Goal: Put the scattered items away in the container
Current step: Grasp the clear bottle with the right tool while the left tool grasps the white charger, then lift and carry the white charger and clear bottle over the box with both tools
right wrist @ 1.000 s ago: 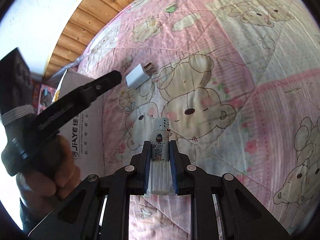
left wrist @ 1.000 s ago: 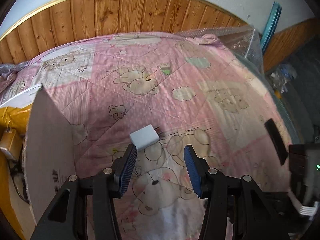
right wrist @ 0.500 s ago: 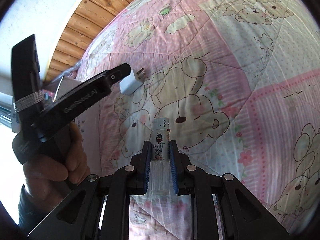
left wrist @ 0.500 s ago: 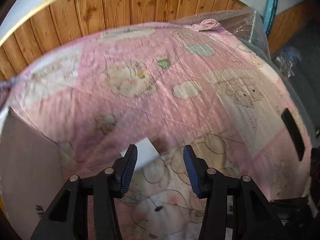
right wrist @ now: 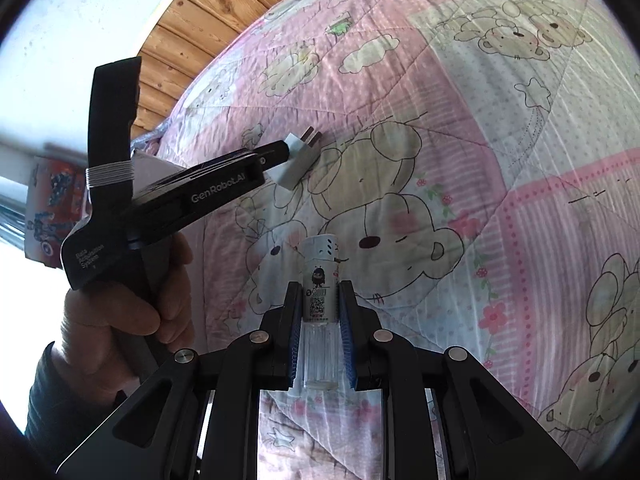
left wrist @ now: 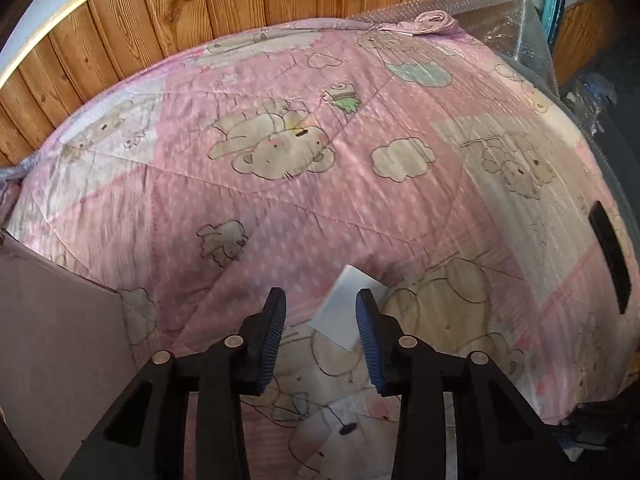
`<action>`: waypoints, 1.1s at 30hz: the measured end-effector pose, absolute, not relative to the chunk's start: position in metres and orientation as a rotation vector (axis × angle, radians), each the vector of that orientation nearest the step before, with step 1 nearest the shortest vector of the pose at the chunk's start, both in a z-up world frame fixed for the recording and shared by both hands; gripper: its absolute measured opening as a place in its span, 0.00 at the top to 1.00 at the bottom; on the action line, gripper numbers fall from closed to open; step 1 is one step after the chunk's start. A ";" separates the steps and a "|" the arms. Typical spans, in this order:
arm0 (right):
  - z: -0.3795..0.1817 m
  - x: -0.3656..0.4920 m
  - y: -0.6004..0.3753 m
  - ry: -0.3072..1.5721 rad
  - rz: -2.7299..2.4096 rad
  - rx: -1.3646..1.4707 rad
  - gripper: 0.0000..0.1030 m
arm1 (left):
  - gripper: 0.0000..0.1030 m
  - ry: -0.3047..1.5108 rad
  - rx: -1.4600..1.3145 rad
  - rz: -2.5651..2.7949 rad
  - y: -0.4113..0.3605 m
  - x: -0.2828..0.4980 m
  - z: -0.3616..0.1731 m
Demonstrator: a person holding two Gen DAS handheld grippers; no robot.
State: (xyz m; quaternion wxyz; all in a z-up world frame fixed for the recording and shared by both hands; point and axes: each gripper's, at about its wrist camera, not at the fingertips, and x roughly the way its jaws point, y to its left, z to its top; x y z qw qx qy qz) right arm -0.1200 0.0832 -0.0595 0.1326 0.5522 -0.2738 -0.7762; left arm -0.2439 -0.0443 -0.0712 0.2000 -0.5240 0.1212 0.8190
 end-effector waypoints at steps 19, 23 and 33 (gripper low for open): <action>-0.060 -0.122 0.090 -0.768 -2.324 1.599 0.82 | 0.70 0.383 -1.430 2.210 -0.017 -0.215 -0.057; -0.056 -0.118 0.087 -0.751 -2.339 1.590 0.82 | 0.70 0.369 -1.403 2.234 -0.022 -0.194 -0.040; -0.044 -0.101 0.079 -0.712 -2.385 1.572 0.82 | 0.70 0.223 -1.385 2.239 -0.047 -0.153 -0.013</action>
